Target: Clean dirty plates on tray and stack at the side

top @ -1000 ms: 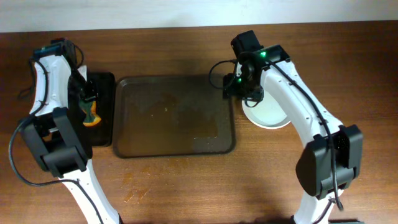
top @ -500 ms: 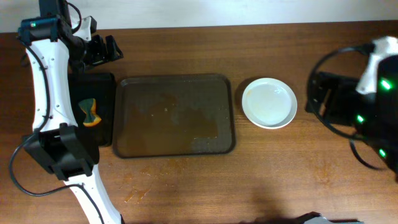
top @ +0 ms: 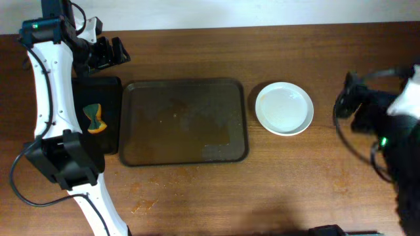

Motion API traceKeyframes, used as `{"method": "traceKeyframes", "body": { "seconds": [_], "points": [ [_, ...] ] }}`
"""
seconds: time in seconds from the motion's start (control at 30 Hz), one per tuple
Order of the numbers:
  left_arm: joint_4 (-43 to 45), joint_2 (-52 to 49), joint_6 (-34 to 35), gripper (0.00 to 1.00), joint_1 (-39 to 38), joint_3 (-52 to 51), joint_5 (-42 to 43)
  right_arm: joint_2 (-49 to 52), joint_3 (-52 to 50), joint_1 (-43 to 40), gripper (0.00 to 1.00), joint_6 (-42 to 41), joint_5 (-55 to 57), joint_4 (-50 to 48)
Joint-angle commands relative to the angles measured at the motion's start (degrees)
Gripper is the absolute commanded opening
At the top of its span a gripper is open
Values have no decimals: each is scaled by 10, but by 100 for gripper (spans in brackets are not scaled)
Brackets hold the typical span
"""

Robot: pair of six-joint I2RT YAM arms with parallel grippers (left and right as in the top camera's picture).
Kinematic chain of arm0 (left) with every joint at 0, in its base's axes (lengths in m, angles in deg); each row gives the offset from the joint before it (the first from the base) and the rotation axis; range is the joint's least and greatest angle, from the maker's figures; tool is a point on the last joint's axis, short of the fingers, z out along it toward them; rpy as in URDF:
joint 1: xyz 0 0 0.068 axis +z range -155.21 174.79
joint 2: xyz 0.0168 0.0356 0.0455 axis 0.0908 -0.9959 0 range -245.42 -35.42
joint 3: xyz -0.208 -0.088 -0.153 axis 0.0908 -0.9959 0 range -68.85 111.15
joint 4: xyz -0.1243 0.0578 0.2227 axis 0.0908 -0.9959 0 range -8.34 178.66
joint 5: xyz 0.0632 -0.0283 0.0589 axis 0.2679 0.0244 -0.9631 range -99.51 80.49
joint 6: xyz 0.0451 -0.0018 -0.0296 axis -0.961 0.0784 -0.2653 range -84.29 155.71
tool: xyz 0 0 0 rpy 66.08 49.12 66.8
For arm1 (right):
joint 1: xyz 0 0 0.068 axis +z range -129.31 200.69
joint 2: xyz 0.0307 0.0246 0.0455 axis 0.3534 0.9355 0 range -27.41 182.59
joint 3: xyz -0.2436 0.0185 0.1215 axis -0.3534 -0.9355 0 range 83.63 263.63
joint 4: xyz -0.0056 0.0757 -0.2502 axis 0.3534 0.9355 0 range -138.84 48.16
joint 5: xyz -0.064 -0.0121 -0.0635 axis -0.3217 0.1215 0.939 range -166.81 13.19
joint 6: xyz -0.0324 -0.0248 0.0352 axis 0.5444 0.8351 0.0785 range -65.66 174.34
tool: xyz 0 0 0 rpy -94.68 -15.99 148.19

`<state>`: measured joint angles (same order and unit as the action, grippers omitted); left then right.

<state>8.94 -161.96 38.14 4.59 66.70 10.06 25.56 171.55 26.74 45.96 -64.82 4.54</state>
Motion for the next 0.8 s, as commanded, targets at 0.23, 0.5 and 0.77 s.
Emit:
{"method": "traceKeyframes", "body": {
  "seconds": [0.23, 0.5, 0.77],
  "points": [
    [1, 7, -1, 99, 2, 3, 5, -401, -684, -35, 98, 21, -99, -443],
    [1, 7, -1, 99, 2, 3, 5, -528, -849, -14, 98, 20, -68, -498],
    [1, 7, -1, 99, 2, 3, 5, -528, -876, -7, 98, 20, -79, -492]
  ]
}}
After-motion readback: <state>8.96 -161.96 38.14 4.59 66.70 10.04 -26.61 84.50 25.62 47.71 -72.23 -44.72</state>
